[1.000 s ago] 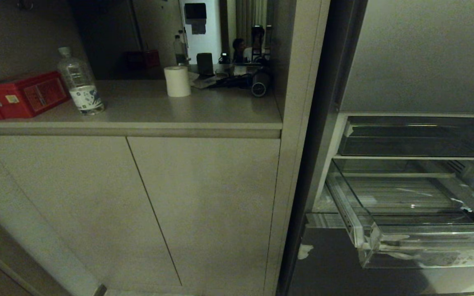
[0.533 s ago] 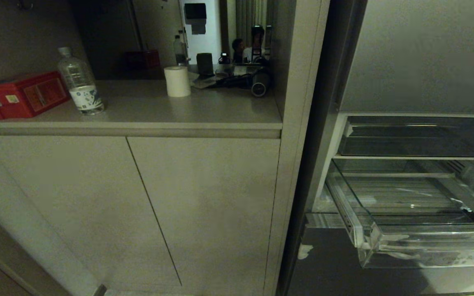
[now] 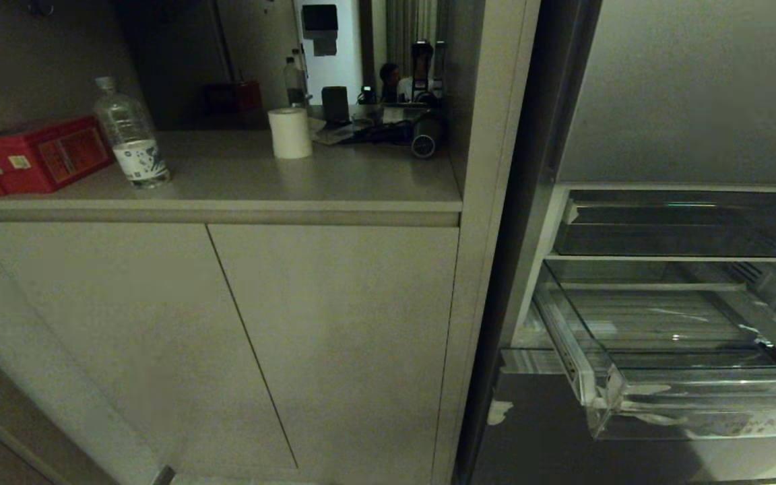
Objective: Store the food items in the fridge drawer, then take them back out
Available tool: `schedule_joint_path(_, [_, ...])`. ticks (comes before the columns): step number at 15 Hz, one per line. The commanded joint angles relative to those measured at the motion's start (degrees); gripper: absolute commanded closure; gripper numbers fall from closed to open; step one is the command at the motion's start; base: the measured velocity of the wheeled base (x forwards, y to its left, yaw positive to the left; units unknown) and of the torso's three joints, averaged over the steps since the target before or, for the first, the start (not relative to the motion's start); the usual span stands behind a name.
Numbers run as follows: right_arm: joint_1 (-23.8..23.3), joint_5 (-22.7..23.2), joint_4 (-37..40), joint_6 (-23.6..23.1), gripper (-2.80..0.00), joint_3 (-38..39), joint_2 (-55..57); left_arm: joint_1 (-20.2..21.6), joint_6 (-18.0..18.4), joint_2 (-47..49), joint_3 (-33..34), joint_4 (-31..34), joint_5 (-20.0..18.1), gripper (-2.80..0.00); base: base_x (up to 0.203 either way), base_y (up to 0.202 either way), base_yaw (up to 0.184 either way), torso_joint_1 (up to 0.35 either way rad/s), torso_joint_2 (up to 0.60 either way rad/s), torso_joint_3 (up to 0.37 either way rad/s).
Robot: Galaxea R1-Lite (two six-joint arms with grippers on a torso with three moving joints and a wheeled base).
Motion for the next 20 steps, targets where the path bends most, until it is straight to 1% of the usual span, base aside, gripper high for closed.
schedule_joint_path(1, [0.27,1.38,-0.11,-0.19,0.00,-1.90,3.29,0.00,0.01,0.02,0.00,-0.01,0.00,0.00,0.000,0.000,0.000,0.000,0.00,0.000])
schedule_joint_path(3, [2.20,3.69,-0.08,-0.27,0.00,-4.86,6.44,0.00,0.01,0.05,0.00,-0.04,0.00,0.00,0.000,0.000,0.000,0.000,0.00,0.000])
schedule_joint_path(5, [4.23,4.24,-0.31,-0.34,0.00,-8.33,10.28,0.00,0.01,0.06,0.00,-0.07,0.00,0.00,0.000,0.000,0.000,0.000,0.00,0.000])
schedule_joint_path(10, [5.10,4.62,-0.42,-0.23,0.00,-18.55,22.41,0.00,0.01,0.03,0.00,0.01,0.00,0.00,0.000,0.000,0.000,0.000,0.00,0.000])
schedule_joint_path(11, [5.36,6.44,-0.45,-1.32,0.00,-19.98,24.28,0.00,0.01,0.08,0.00,0.02,0.00,0.00,0.000,0.000,0.000,0.000,0.00,0.000])
schedule_joint_path(12, [5.52,10.23,-0.46,-3.54,0.00,-21.63,25.90,0.00,0.01,0.07,0.00,0.01,0.00,0.00,0.000,0.000,0.000,0.000,0.00,0.000])
schedule_joint_path(13, [5.72,12.32,-0.47,-4.53,0.00,-23.07,27.50,0.00,0.01,0.07,0.00,0.01,0.00,0.00,0.000,0.000,0.000,0.000,0.00,0.000])
schedule_joint_path(16, [8.77,14.01,-0.99,-4.44,0.00,-28.22,32.93,0.00,0.01,-0.01,0.00,-0.01,0.00,0.00,0.000,0.000,0.000,0.000,0.00,0.000])
schedule_joint_path(17, [9.47,14.75,-3.23,-3.98,0.00,-28.97,34.94,0.00,0.01,0.08,0.00,0.02,0.00,0.00,0.000,0.000,0.000,0.000,0.00,0.000])
schedule_joint_path(20, [11.48,16.28,-14.68,-2.18,0.00,-29.67,41.49,0.00,0.01,-0.01,0.00,0.02,0.00,0.00,0.000,0.000,0.000,0.000,0.00,0.000])
